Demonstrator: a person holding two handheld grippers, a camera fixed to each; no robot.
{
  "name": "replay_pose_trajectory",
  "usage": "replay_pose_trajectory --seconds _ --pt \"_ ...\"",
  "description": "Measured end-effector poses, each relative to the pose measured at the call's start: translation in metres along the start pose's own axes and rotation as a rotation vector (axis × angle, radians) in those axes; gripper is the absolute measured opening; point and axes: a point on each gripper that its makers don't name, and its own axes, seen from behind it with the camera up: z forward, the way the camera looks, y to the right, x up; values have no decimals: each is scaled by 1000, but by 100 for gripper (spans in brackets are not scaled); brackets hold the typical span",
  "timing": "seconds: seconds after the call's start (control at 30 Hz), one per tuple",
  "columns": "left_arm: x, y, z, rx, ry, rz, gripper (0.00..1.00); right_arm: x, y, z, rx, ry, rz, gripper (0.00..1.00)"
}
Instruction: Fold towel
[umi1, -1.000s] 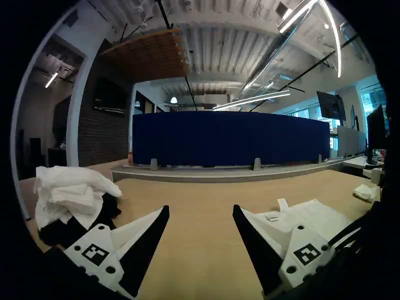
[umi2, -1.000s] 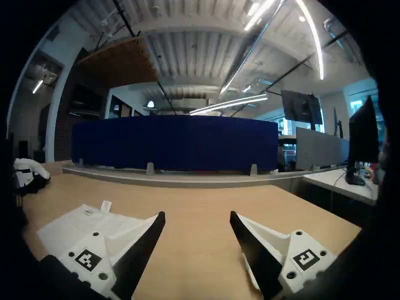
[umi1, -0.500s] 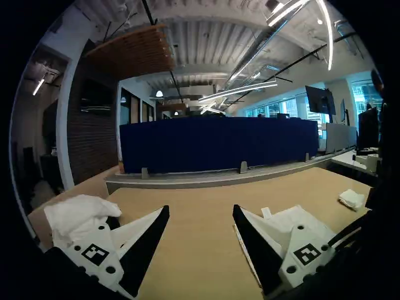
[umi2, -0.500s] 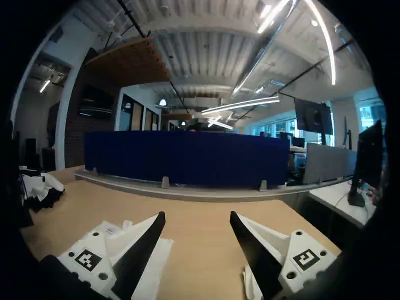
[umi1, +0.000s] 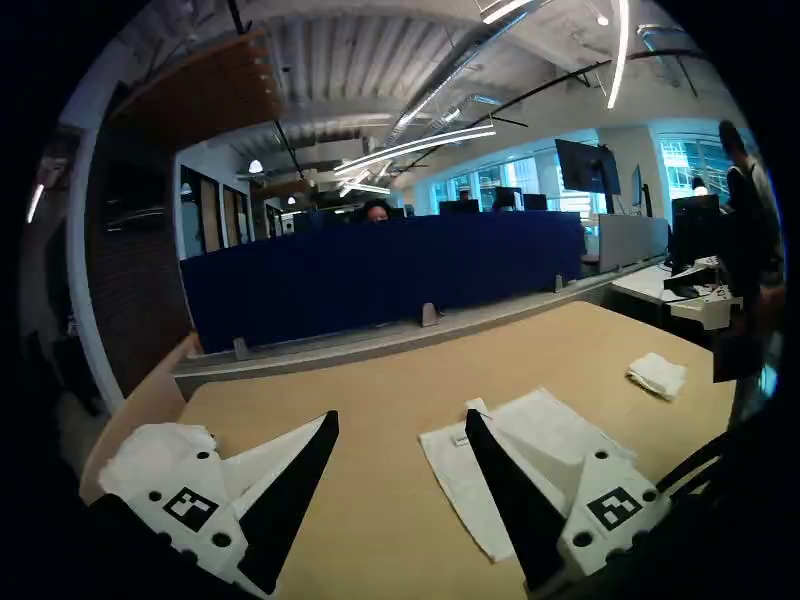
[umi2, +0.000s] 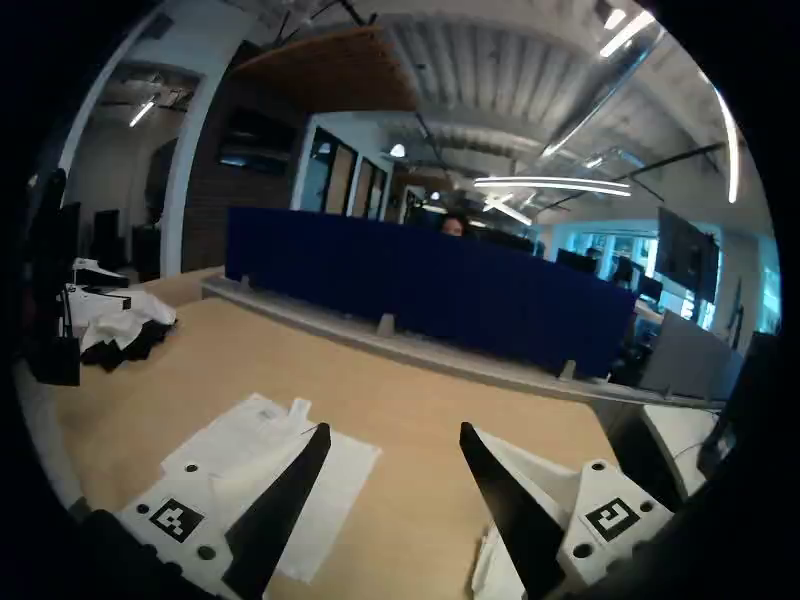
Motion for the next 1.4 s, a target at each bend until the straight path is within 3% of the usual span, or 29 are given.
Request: replay_pose_trajectory --seconds 0.2,0.6,1.0,1.4 --pt "-24 27 1 -105 -94 11 94 -25 -23 -5 109 -110 -17 100" --pt "-85 59 0 -217 -276 36 94 -85 -47 -2 206 -281 -58 100" --pt "-152 80 8 -257 -386 83 94 -145 -65 7 243 -347 -67 100" --pt "-208 104 19 -302 -466 88 94 -200 -75 15 253 -406 -65 100"
